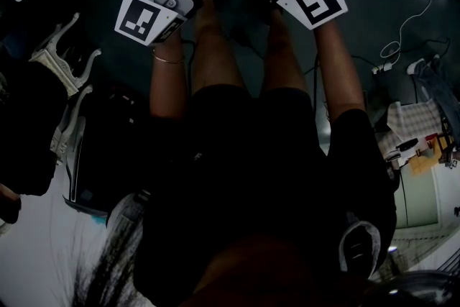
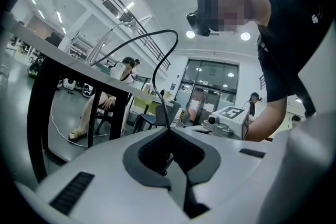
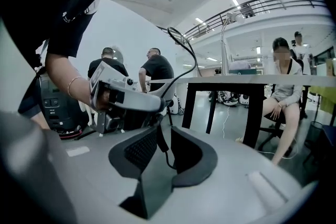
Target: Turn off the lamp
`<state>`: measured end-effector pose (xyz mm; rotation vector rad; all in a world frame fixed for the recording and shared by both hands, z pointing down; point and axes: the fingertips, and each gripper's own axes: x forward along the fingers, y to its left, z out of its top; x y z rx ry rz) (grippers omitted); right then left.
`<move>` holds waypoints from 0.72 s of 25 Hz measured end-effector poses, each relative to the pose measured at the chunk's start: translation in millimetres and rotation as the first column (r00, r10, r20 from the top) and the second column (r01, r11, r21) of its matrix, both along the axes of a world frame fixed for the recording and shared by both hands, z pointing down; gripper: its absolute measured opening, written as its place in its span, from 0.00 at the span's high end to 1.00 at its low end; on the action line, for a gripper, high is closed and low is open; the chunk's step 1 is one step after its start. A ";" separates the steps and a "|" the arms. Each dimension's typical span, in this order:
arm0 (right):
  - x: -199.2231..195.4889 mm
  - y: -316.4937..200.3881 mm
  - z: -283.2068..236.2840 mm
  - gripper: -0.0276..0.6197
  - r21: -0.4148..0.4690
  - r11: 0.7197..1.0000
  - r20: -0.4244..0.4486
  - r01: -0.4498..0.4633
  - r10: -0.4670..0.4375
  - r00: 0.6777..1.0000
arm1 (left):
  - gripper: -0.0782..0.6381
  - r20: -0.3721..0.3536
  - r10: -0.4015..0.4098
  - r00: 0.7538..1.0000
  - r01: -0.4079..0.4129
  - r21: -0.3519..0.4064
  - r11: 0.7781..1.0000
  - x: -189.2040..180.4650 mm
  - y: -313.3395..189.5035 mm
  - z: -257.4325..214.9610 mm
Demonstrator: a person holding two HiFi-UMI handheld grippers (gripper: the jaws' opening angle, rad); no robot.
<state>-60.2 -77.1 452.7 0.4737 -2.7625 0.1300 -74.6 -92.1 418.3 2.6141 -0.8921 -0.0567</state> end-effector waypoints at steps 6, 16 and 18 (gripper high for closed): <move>4.5 -5.9 -12.2 0.91 -0.047 0.997 0.112 -0.064 0.069 0.991 | 0.87 0.028 0.012 1.000 -0.011 -0.033 0.999 -0.9 1.8 20.2; 3.7 -4.0 -10.6 0.95 -0.071 0.994 0.124 -0.084 0.093 0.988 | 0.87 0.074 -0.030 0.997 0.039 -0.128 0.991 -2.9 2.9 60.9; 5.7 -6.9 -10.1 0.95 -0.083 0.991 0.135 -0.101 0.111 0.985 | 0.87 0.083 -0.045 0.996 0.057 -0.154 0.986 -5.1 1.6 73.2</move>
